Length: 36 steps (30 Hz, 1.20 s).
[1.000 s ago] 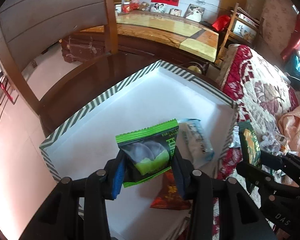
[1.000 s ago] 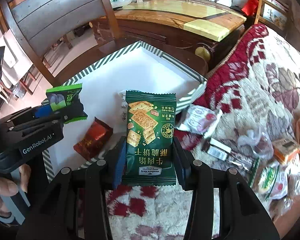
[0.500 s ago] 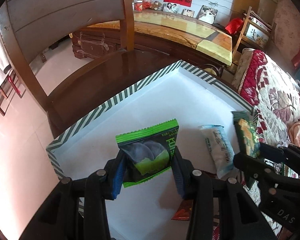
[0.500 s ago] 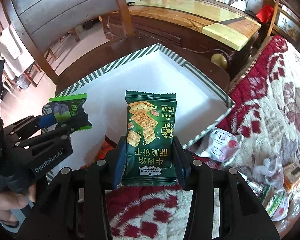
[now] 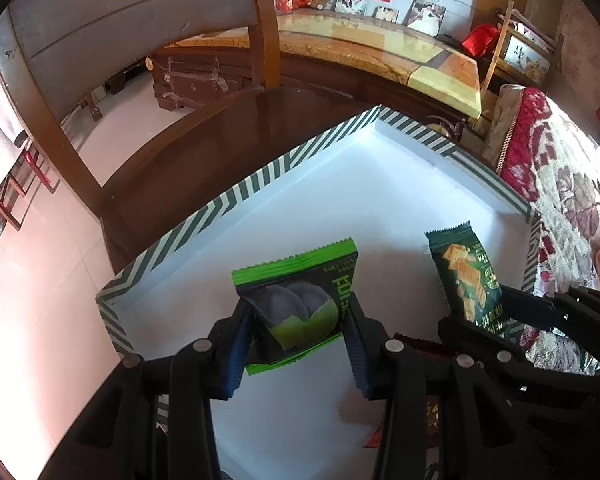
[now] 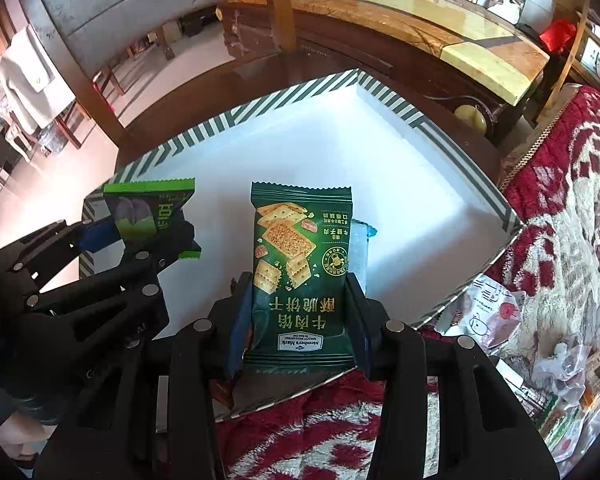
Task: Organize snacks
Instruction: 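Carry both green packets over the white striped box and open both tools, then move both open tools back over the snack pile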
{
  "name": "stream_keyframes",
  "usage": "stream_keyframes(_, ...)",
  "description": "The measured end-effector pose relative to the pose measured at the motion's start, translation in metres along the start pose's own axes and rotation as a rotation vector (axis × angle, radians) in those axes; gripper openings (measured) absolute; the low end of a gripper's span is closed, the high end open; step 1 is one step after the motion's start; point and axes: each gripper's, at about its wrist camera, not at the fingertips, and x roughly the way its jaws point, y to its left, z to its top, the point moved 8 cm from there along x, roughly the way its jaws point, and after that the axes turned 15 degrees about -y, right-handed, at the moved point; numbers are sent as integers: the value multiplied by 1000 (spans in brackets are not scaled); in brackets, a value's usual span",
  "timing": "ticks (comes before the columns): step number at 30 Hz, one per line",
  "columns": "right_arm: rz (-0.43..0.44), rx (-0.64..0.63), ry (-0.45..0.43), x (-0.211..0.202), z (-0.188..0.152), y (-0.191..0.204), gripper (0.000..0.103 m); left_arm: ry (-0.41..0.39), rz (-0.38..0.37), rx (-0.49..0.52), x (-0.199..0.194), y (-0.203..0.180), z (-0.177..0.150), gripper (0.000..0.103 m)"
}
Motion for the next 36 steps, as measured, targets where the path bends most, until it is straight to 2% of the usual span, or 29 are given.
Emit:
stream_keyframes(2, 3, -2, 21, 3, -3, 0, 43, -2, 1, 2, 0, 0, 0, 46)
stream_keyframes(5, 8, 10, 7, 1, -2, -1, 46, 6, 23, 9, 1, 1, -1, 49)
stream_keyframes(10, 10, 31, 6, 0, -2, -4, 47, -11, 46, 5, 0, 6, 1, 73)
stream_keyframes(13, 12, 47, -3, -4, -2, -6, 47, -26, 48, -3, -2, 9, 3, 81)
stream_keyframes(19, 33, 60, -24, -15, -2, -2, 47, -38, 35, -1, -5, 7, 4, 86)
stream_keyframes(25, 33, 67, -54, -32, -7, -1, 47, -83, -17, 11, -17, -4, 7, 86)
stream_keyframes(31, 19, 116, -92, -58, -19, -18, 47, -104, -67, 13, -33, -21, 5, 87)
stream_keyframes(36, -13, 160, -119, -83, -35, -39, 47, -115, -117, 57, -47, -49, 2, 87)
